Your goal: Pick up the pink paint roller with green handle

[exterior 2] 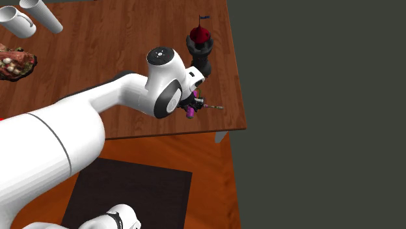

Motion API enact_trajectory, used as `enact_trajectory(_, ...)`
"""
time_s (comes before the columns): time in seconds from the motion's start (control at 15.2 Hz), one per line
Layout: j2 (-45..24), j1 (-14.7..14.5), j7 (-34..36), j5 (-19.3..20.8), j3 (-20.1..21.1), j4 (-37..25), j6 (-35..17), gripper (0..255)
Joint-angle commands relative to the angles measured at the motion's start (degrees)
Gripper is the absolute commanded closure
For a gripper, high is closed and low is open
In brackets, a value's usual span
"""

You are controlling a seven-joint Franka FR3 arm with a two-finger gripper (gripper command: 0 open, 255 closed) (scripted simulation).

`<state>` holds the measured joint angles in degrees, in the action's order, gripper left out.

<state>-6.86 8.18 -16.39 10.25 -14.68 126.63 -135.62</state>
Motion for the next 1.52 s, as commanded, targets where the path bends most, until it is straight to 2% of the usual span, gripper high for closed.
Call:
enact_trajectory(0.0,0.0,0.0,0.0,0.0,0.0,0.0,0.0,255)
enact_trajectory(0.33,0.0,0.0,0.0,0.0,0.0,0.0,0.0,255)
enact_trajectory(1.32,6.2,-0.4,-0.9,0.4,0.2,-5.0,11.1,255)
enact_trajectory(1.45,6.3,-0.4,-0.9,0.4,0.2,-5.1,11.2,255)
